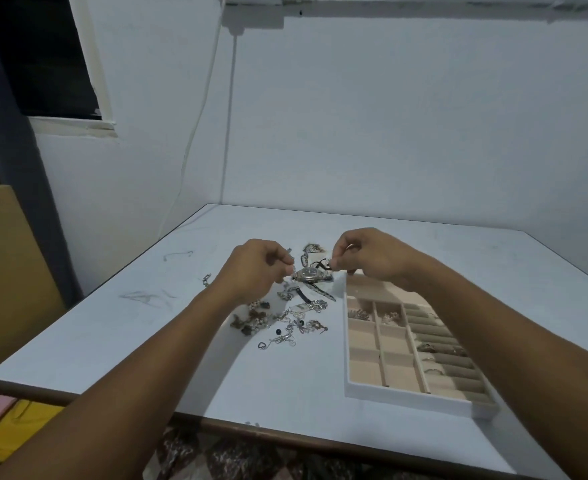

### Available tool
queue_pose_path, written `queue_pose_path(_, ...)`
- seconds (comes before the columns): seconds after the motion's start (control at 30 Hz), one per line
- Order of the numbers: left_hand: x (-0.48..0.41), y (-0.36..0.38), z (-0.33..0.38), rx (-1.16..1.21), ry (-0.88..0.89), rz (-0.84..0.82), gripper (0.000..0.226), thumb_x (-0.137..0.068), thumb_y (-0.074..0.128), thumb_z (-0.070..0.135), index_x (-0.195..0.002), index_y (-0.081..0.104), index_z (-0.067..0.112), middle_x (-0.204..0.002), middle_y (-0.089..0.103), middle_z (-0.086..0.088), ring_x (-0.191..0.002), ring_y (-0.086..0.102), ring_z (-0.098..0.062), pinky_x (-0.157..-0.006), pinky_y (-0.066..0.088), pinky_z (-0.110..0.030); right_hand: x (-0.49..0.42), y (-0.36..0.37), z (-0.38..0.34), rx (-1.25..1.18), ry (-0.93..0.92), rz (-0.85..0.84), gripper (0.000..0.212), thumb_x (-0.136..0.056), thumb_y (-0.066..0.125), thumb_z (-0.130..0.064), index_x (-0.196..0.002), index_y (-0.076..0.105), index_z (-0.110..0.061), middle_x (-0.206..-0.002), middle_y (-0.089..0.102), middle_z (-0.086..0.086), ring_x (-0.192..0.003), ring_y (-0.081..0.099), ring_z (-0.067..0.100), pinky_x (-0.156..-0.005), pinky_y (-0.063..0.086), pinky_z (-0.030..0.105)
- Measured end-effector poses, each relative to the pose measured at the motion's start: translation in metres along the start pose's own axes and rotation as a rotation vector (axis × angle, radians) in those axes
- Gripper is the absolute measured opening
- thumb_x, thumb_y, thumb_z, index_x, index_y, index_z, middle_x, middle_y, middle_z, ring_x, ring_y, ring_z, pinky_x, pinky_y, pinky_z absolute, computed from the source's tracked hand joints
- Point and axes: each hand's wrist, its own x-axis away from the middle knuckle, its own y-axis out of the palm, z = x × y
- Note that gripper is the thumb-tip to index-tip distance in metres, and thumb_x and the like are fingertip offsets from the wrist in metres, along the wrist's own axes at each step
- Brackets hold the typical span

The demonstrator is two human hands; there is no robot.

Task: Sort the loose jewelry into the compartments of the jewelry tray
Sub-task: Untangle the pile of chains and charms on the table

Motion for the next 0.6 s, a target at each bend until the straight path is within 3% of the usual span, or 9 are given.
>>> queue_pose_path(0.1,0.004,0.011,0.015,0.083,0.013,-0.084,0.003,-0.087,0.069,0.021,-0.090,0.069,0.021,-0.074,0.074,0.003,-0.074,0.070,-0.016,-0.063,0.051,-0.033,0.025,-0.019,0.010,-0.019,0.020,0.026,0.006,-0.083,0.072,-0.011,-0.085,0.067,-0.008,-0.068,0.065,-0.004,-0.064,0.055,0.010,-0.057,0.040,0.017)
queue_pose_path(0.33,0.013,0.050,0.052,0.111,0.116,-0.286,0.007,-0.085,0.070,0.010,-0.089,0.074,0.013,-0.073,0.073,0.001,-0.060,0.065,0.002,-0.060,0.045,-0.014,0.078,-0.030,0.039,0.147,0.053,0.041,0.006,-0.082,0.069,-0.013,-0.080,0.071,-0.018,-0.075,0.074,-0.005,-0.067,0.063,0.005,-0.070,0.047,0.024)
queue_pose_path(0.4,0.016,0.058,0.057,0.067,0.132,-0.318,0.008,-0.085,0.070,0.010,-0.091,0.074,0.011,-0.070,0.071,0.002,-0.051,0.057,0.008,-0.052,0.038,-0.005,0.085,-0.024,0.043,0.237,0.046,0.037,0.012,-0.083,0.065,-0.012,-0.076,0.070,-0.021,-0.068,0.071,-0.008,-0.060,0.059,0.002,-0.063,0.046,0.019)
queue_pose_path(0.6,0.022,0.062,0.059,0.002,0.107,-0.320,0.007,-0.086,0.069,0.012,-0.091,0.075,0.013,-0.071,0.072,0.001,-0.050,0.054,0.008,-0.056,0.043,-0.011,0.092,-0.007,0.052,0.378,0.034,0.007,0.023,-0.081,0.050,-0.006,-0.072,0.067,-0.018,-0.069,0.072,-0.003,-0.057,0.066,0.018,-0.057,0.055,0.030)
